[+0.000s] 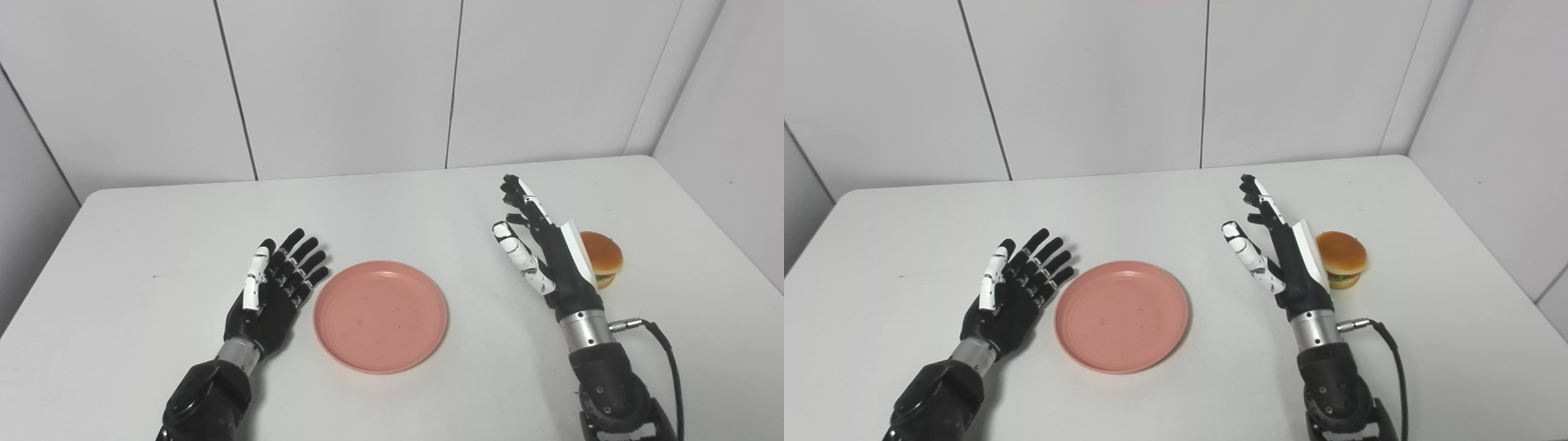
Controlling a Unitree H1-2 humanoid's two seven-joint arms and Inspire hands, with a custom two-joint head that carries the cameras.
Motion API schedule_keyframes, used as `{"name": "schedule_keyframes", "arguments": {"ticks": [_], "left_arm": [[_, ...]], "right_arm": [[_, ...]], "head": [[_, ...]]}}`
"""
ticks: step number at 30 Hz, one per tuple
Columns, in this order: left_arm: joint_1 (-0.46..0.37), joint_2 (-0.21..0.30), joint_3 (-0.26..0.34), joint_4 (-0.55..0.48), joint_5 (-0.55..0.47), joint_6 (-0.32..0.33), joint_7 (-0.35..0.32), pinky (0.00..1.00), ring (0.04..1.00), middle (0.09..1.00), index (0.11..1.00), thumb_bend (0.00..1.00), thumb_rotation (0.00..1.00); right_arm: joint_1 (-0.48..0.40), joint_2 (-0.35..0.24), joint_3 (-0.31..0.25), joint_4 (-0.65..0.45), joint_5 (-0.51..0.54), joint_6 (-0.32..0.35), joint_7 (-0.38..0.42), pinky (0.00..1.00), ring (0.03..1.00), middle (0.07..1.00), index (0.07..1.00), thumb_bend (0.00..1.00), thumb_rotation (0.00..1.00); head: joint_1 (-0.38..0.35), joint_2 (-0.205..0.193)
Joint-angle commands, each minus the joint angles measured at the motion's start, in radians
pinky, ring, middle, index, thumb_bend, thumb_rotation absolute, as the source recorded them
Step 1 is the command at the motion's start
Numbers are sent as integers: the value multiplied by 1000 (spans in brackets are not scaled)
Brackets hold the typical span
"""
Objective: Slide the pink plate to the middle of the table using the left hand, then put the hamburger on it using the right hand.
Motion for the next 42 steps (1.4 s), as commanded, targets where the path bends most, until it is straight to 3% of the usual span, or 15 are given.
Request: {"name": "schedule_keyframes", "arguments": {"ticks": [1, 7, 11, 15, 21, 27, 42], "left_arm": [[2, 20, 4, 26, 3, -9, -10, 929, 926, 930, 924, 341, 1000], [0, 33, 12, 36, 1, -5, -6, 922, 912, 910, 903, 347, 1000], [-3, 41, 18, 44, -2, -5, -10, 925, 910, 907, 904, 346, 1000], [-10, 55, 24, 71, -13, -16, -35, 931, 916, 917, 914, 342, 1000], [-14, 63, 30, 81, -30, -13, -49, 930, 915, 917, 916, 341, 1000], [-16, 67, 36, 88, -33, -12, -55, 938, 921, 925, 922, 337, 1000], [-15, 76, 45, 78, -40, 4, -59, 939, 924, 928, 923, 335, 1000]], "right_arm": [[-48, -33, -18, -66, -45, 30, -11, 780, 850, 884, 920, 598, 1000], [-75, -119, -38, -127, -136, 77, 24, 729, 852, 915, 936, 642, 1000], [-92, -182, -36, -164, -250, 156, 72, 717, 870, 951, 949, 737, 940], [-95, -222, -43, -172, -332, 225, 110, 799, 961, 995, 983, 862, 834], [-96, -260, -54, -163, -429, 323, 165, 778, 959, 1000, 1000, 985, 765], [-100, -301, -61, -101, -481, 362, 168, 762, 938, 983, 1000, 1000, 669], [-128, -348, -17, 65, -511, 418, 215, 656, 866, 947, 999, 1000, 735]], "head": [[-11, -3], [-50, -11], [-80, -17], [-93, -21], [-102, -18], [-107, -15], [-108, 2]]}}
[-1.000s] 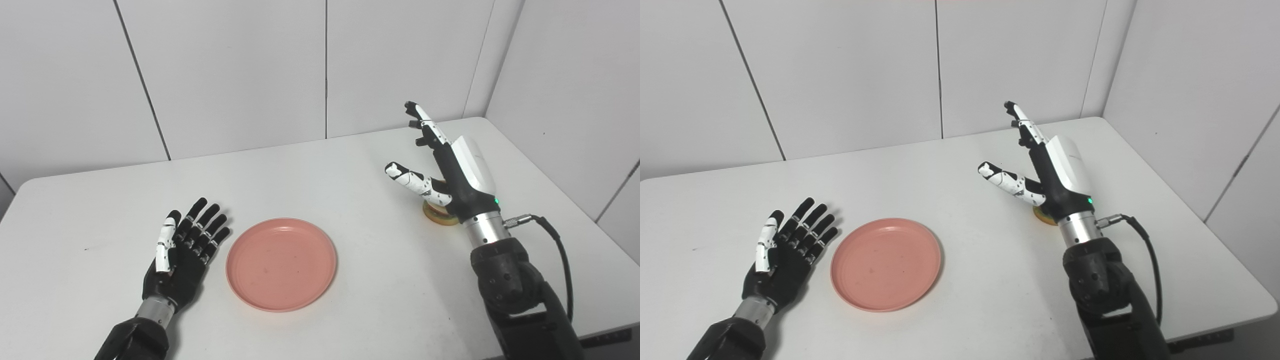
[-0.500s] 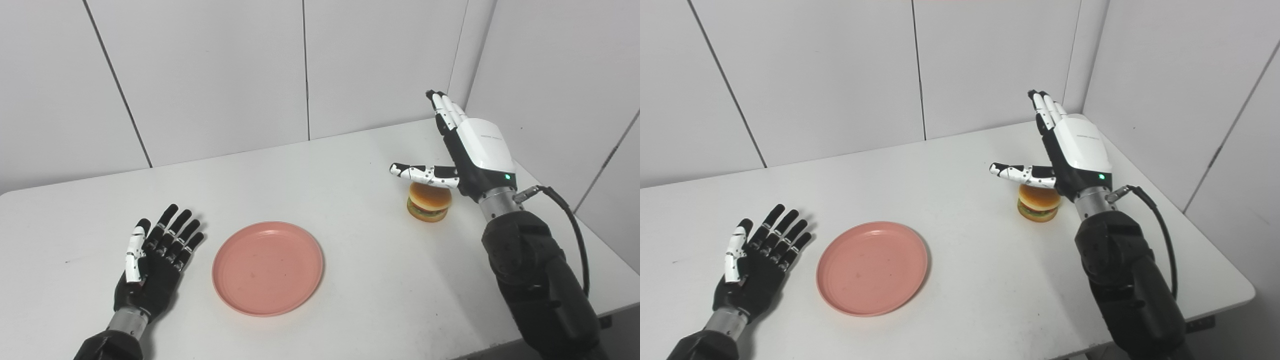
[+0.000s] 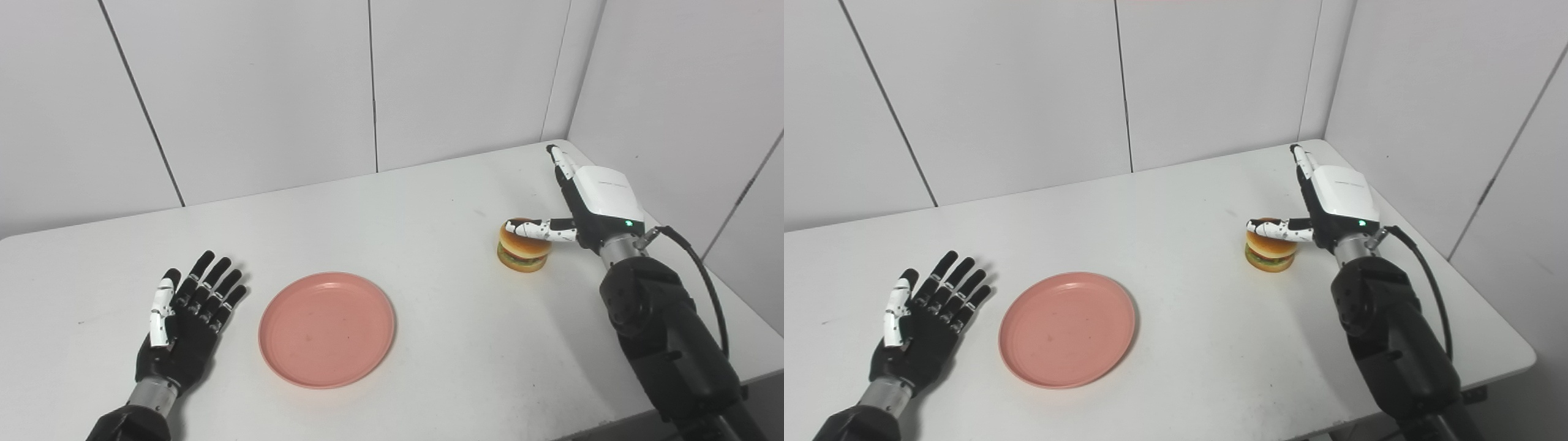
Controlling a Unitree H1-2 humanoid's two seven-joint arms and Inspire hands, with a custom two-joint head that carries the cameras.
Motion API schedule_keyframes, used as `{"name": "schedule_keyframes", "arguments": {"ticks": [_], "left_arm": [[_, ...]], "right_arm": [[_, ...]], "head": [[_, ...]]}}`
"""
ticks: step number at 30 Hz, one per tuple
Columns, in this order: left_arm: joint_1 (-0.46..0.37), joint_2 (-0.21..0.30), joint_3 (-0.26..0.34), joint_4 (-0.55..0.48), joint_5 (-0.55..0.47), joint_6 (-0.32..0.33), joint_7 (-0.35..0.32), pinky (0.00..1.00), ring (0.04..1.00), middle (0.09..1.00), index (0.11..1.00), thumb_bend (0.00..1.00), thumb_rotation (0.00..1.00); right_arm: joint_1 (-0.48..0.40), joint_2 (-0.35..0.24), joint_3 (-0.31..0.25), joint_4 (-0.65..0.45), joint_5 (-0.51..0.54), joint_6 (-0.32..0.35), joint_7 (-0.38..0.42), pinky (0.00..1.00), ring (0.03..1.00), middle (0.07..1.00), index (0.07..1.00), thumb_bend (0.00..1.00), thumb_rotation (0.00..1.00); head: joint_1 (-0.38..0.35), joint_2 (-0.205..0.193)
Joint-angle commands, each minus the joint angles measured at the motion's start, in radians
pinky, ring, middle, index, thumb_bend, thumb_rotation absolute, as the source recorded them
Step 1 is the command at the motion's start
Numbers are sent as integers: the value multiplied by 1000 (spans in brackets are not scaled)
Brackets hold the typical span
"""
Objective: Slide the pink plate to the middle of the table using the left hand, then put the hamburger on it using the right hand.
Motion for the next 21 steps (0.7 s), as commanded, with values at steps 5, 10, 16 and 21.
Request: {"name": "schedule_keyframes", "arguments": {"ticks": [5, 10, 16, 21], "left_arm": [[7, 17, -4, 4, 4, 31, 11, 941, 925, 929, 926, 336, 1000], [8, 16, -5, -1, 3, 36, 15, 937, 926, 932, 925, 342, 1000], [12, 16, -6, -14, 8, 39, 25, 931, 921, 922, 915, 338, 1000], [12, 15, -4, -21, 6, 51, 28, 932, 922, 925, 919, 338, 1000]], "right_arm": [[-73, -29, 15, 35, 10, 8, -7, 675, 866, 934, 984, 1000, 740], [-86, -25, 38, 59, 22, 26, 15, 686, 885, 949, 989, 1000, 738], [-100, -17, 63, 88, 40, 23, 12, 669, 884, 941, 992, 1000, 713], [-121, -21, 99, 119, 28, 45, 31, 660, 871, 928, 973, 1000, 741]], "head": [[2, 5], [4, 11], [5, 17], [-1, 23]]}}
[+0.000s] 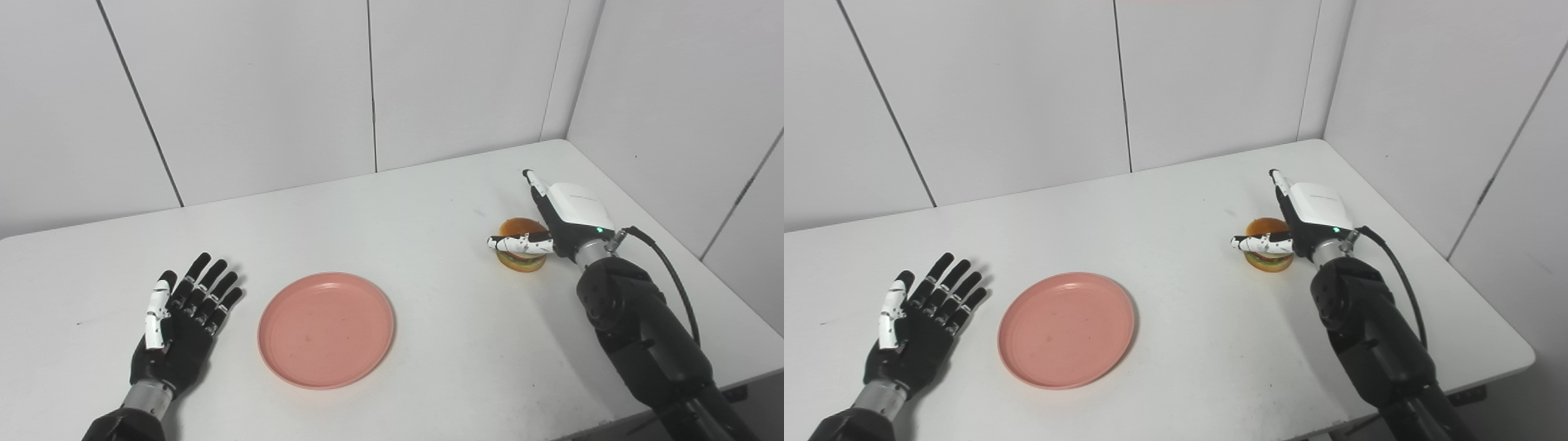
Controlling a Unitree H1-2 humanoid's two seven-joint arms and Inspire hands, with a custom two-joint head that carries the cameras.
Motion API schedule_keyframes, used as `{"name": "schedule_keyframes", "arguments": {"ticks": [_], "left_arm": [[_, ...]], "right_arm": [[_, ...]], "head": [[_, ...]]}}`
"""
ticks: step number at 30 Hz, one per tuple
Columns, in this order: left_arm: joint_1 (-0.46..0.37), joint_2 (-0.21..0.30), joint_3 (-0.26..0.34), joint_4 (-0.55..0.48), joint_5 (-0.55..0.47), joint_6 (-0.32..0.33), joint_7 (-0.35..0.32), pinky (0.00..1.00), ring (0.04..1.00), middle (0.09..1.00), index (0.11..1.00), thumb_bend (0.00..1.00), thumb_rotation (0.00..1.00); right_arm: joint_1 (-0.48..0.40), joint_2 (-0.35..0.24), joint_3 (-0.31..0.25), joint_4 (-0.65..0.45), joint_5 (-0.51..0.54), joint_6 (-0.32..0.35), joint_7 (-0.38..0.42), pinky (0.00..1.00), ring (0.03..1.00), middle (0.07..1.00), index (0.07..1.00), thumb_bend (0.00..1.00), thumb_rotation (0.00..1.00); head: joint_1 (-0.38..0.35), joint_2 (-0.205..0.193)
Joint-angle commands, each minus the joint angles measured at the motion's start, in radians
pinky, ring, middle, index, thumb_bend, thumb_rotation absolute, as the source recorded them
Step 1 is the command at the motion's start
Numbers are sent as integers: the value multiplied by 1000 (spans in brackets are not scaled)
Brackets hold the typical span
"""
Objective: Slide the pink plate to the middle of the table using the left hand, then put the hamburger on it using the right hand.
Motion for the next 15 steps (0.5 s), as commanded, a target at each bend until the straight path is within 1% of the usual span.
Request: {"name": "schedule_keyframes", "arguments": {"ticks": [1, 6, 10, 15], "left_arm": [[6, 6, -2, 1, 4, 29, 17, 935, 923, 926, 921, 338, 1000], [7, 5, -2, -5, 3, 35, 16, 936, 925, 928, 922, 344, 1000], [8, 3, -2, -11, 2, 41, 17, 935, 926, 931, 925, 347, 1000], [8, 2, -4, -15, 7, 38, 21, 936, 926, 931, 923, 346, 1000]], "right_arm": [[-59, -21, 0, -3, -8, 21, -5, 662, 872, 926, 969, 1000, 736], [-71, -26, 13, 23, -9, 37, 5, 683, 881, 929, 971, 1000, 717], [-74, -36, 16, 39, -1, 35, 11, 719, 894, 938, 965, 1000, 687], [-78, -43, 26, 68, -1, 23, 3, 704, 881, 926, 945, 1000, 652]], "head": [[1, 1], [3, 3], [5, 7], [10, 9]]}}
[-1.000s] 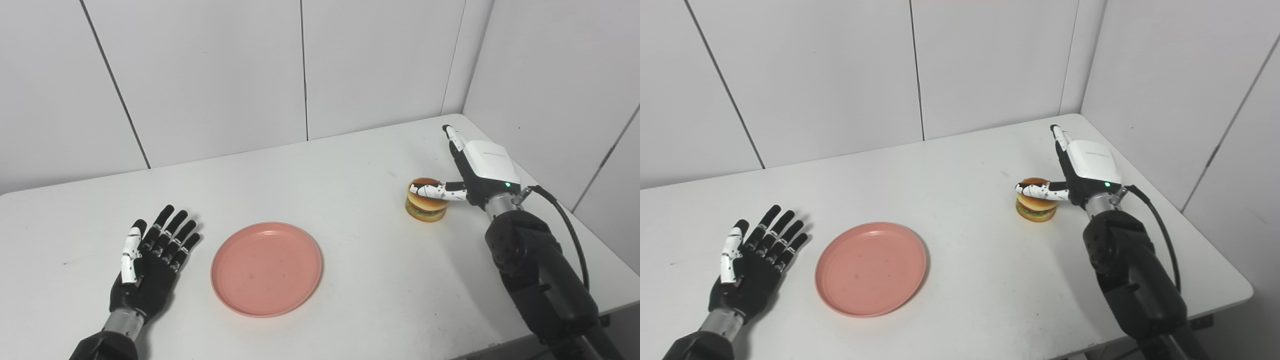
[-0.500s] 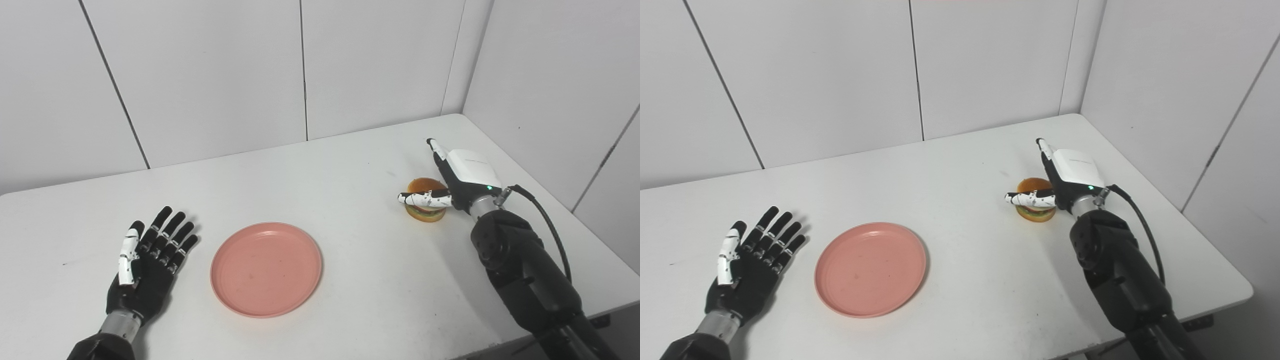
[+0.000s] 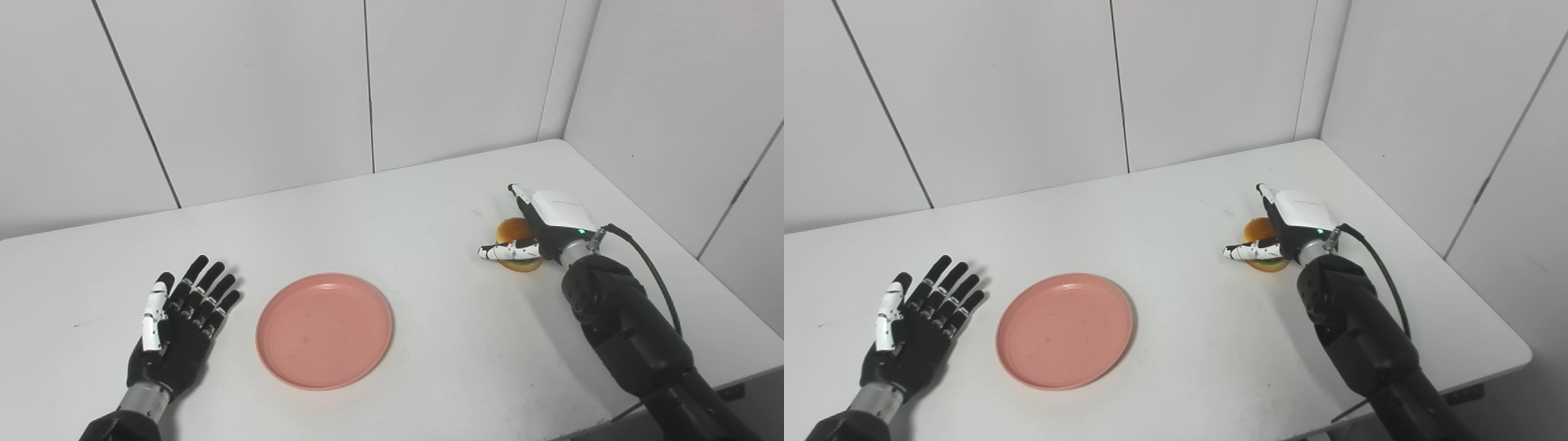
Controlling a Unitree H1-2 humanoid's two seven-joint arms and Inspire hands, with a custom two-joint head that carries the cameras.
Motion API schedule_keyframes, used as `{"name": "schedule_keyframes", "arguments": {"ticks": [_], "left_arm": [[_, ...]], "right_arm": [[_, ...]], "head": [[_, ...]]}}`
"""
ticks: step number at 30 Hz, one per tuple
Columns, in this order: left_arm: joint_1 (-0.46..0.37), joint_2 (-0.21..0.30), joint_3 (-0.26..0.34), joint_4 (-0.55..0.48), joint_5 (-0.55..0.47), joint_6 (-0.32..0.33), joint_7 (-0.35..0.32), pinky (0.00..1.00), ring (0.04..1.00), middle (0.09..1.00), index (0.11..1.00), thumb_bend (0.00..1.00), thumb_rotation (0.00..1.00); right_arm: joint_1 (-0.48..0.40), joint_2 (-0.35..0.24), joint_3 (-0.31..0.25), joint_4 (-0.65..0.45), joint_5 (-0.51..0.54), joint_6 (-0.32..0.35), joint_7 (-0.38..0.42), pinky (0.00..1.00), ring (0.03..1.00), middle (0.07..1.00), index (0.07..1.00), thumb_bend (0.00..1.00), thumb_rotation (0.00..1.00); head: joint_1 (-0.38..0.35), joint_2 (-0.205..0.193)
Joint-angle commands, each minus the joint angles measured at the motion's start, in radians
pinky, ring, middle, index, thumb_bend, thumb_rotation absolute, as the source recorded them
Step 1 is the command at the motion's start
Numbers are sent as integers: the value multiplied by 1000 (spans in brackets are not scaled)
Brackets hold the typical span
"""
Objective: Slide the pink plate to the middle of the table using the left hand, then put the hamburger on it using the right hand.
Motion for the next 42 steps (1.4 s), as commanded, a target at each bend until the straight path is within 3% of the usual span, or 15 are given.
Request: {"name": "schedule_keyframes", "arguments": {"ticks": [1, 12, 16, 19, 21, 23, 30, 42], "left_arm": [[7, 2, -4, -4, 8, 20, 20, 937, 926, 931, 923, 345, 1000], [6, 1, -4, -6, 7, 22, 22, 929, 919, 922, 917, 345, 1000], [8, 0, -5, -17, 7, 28, 25, 932, 920, 923, 917, 346, 1000], [8, -2, -6, -21, 9, 30, 34, 928, 917, 920, 915, 344, 1000], [8, -2, -7, -23, 9, 31, 39, 925, 914, 916, 912, 345, 1000], [8, -2, -8, -23, 5, 31, 37, 930, 918, 921, 917, 346, 1000], [5, -6, -9, -17, 7, 25, 43, 939, 924, 927, 922, 349, 1000], [10, -24, -21, -40, 17, 26, 62, 935, 923, 929, 921, 352, 1000]], "right_arm": [[-52, -30, -7, -4, 2, 4, -24, 704, 878, 923, 942, 1000, 643], [-60, -42, 4, 12, -1, 19, -14, 695, 850, 885, 888, 1000, 555], [-56, -44, -9, 3, 25, 10, -12, 630, 728, 762, 775, 968, 457], [-52, -39, -21, 11, 57, -10, -33, 416, 488, 560, 613, 837, 285], [-50, -38, -22, 17, 71, -21, -46, 297, 358, 439, 510, 592, 168], [-47, -35, -22, 12, 85, -22, -59, 252, 318, 407, 494, 540, 147], [-54, -30, -25, -15, 104, 4, -91, 242, 319, 419, 488, 511, 138], [-56, -38, -65, -144, 167, -37, -108, 308, 385, 464, 486, 508, 134]], "head": [[3, 2], [5, 6], [5, 8], [6, 8], [8, 10], [10, 10], [20, 9], [76, 13]]}}
